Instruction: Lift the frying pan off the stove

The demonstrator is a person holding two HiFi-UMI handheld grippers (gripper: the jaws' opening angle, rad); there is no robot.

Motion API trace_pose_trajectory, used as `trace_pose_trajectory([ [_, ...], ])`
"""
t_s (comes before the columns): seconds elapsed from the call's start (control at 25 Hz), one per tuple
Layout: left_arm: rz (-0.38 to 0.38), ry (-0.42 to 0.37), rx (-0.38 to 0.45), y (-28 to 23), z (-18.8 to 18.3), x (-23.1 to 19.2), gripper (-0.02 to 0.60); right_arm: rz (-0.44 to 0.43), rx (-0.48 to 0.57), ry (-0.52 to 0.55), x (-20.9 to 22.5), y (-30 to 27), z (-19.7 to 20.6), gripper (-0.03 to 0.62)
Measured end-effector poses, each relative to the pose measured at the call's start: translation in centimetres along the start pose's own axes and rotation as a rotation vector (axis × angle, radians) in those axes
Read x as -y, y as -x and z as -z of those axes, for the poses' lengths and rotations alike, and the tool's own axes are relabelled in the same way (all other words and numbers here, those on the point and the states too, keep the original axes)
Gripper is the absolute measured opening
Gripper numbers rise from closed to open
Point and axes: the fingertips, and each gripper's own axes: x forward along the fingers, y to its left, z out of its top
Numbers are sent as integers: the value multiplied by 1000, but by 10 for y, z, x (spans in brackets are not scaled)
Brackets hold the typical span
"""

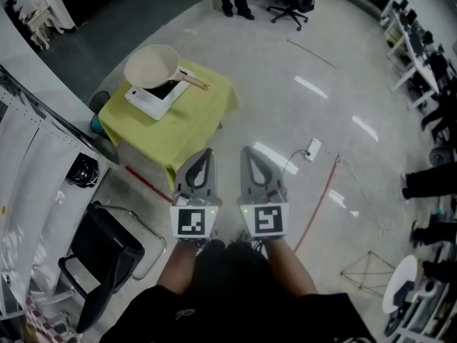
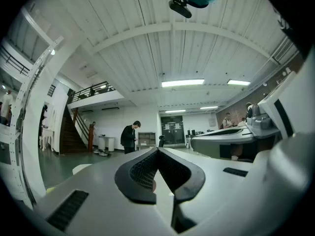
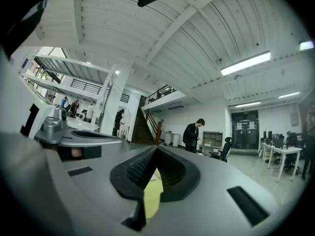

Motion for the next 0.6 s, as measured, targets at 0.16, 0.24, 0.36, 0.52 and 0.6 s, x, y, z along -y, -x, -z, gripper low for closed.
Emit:
trace_pose_trajectory([
  [0.16,10,-13,-6,2,0,-1,43,-1,4,3,-6,-2,-2,14],
  [0.24,10,-4,-2,5,1,-1,43,-8,9,1,-11,0,-3,14],
  [0.36,13,18,5,10,2,-1,43,-38,13,-19,-17,3,-1,14],
  [0.52,-6,77,-27,20,17,-8,43,-57,-17,-31,-24,4,13,14],
  [0.6,-21,76,-36,26,21,-15,43,-69,-29,-33,-30,4,18,14],
])
